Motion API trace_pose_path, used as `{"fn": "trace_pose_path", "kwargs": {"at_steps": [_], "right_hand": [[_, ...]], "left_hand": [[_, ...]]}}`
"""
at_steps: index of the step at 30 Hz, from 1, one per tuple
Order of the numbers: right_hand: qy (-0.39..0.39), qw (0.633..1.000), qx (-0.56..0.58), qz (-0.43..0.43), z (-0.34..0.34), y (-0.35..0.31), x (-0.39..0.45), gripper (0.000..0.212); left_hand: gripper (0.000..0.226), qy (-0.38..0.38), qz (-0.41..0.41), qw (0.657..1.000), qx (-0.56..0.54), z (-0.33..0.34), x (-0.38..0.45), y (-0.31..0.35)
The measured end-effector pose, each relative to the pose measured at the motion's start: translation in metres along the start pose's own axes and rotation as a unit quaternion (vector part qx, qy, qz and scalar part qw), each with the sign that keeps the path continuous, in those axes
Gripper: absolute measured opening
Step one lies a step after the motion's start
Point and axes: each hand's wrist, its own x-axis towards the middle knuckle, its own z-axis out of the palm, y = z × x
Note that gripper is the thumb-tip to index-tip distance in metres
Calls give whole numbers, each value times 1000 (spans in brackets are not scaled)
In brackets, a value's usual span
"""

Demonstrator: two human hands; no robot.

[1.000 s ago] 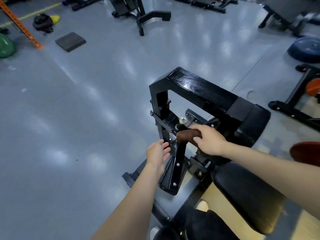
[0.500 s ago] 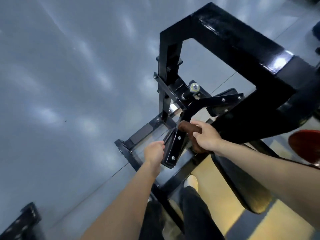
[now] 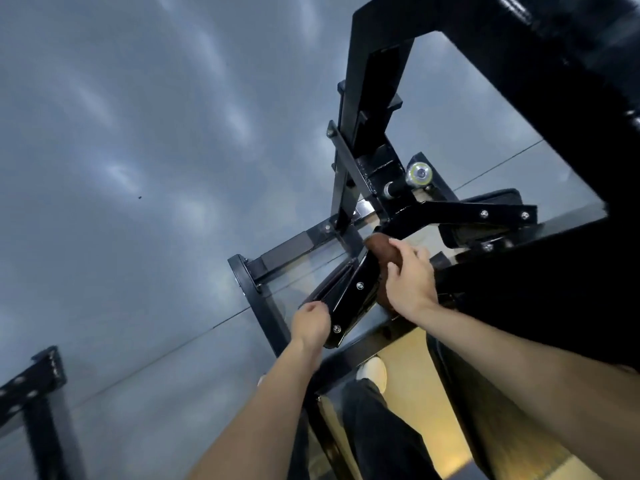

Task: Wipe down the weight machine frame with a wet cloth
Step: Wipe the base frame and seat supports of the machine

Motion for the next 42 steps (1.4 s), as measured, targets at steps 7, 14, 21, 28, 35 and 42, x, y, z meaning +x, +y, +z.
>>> {"fn": "trace_pose_path", "kwargs": {"at_steps": [7,14,21,28,35,42], "right_hand": [[21,1000,-1,21,8,7,32,47],[-35,990,-95,-96,17,24,22,45],[37,995,-79,-41,16,-3,50,47],[-156,959,-164,-172,37,21,-3,44],[-13,996,-80,-42,19,12,37,40],[-228,949,-144,-162,39,26,-25,42]], "left_hand": [[15,1,-10,1000,-19,6,-3,-14],[19,-8,-12,999,-38,9,-5,-16],[19,-4,-12,999,-49,5,-4,-19],[22,20,-15,996,-85,3,-8,-21],[20,31,-52,994,-96,-6,-2,-34],[19,44,-108,980,-163,-1,4,-36]]}}
